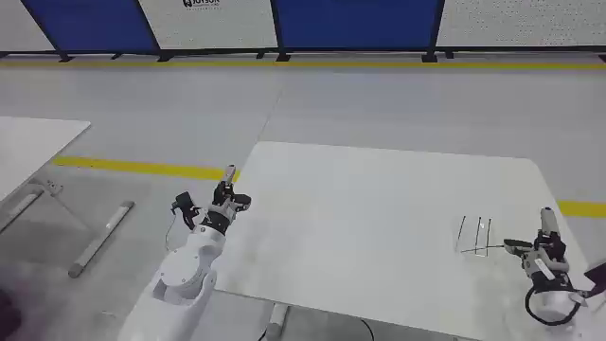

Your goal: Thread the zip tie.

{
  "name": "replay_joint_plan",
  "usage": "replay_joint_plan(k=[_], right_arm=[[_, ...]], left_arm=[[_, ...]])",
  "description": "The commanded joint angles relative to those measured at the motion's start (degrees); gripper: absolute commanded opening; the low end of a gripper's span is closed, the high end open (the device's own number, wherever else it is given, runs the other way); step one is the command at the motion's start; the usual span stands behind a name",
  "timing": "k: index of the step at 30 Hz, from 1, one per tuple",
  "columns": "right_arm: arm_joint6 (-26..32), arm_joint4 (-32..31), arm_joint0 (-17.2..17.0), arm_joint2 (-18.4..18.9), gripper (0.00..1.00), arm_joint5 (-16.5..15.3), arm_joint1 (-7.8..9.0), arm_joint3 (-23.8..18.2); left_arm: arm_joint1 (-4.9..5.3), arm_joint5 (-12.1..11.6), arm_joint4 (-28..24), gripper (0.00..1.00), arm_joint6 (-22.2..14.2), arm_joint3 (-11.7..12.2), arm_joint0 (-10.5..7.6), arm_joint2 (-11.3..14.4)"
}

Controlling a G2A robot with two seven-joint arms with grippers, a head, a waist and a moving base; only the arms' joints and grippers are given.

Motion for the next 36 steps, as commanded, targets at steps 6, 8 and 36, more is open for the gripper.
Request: replay_joint_plan(k=[6,8,36], right_arm=[[0.0,0.0,0.0,0.0,1.0,0.0,0.0,0.0],[0.0,0.0,0.0,0.0,0.78,0.0,0.0,0.0],[38.2,-4.3,4.8,9.9,1.0,4.6,3.12,2.3]], left_arm=[[0.0,0.0,0.0,0.78,0.0,0.0,0.0,0.0],[0.0,0.0,0.0,1.0,0.0,0.0,0.0,0.0],[0.0,0.0,0.0,1.0,0.0,0.0,0.0,0.0]])
